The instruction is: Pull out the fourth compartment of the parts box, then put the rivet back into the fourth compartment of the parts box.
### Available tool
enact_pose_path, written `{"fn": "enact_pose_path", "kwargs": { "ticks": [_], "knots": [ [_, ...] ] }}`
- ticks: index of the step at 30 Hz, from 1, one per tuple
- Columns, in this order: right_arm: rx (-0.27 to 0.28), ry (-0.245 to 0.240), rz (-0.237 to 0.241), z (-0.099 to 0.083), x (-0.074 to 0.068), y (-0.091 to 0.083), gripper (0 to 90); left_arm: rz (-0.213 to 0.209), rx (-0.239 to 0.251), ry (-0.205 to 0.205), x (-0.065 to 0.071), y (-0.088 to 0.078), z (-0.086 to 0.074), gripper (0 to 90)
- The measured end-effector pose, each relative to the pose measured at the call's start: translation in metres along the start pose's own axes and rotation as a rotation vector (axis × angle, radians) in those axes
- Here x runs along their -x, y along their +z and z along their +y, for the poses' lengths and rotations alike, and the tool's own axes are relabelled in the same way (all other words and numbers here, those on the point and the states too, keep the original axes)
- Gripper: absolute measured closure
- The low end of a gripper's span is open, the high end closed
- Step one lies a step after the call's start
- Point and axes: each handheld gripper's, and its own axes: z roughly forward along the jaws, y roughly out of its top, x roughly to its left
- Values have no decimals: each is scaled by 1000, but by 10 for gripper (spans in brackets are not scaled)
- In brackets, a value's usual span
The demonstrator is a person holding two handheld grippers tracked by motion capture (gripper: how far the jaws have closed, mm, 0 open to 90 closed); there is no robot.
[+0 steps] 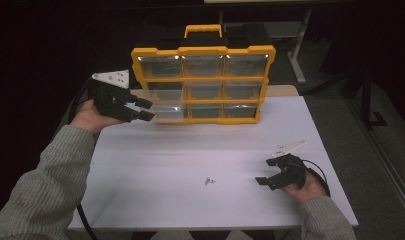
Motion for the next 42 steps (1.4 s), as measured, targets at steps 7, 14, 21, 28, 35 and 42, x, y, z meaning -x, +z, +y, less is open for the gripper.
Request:
{"fn": "enact_pose_path", "kwargs": {
  "ticks": [7,14,21,28,35,42],
  "knots": [
    [8,-1,-4,0,-2,-2,174,4,-5,-15,12,1,-12,489],
    [1,2,-10,-2,0,-2,175,11,3,-36,20,6,-21,459],
    [5,18,-10,-3,1,-4,180,10,3,-34,26,11,-27,440],
    [19,12,-14,-4,3,-5,184,16,10,-34,33,12,-31,414],
    [18,23,-17,-4,3,-7,186,26,11,-39,40,15,-38,397],
    [21,21,-15,-6,2,-7,187,29,10,-57,45,21,-45,377]
  ]
}}
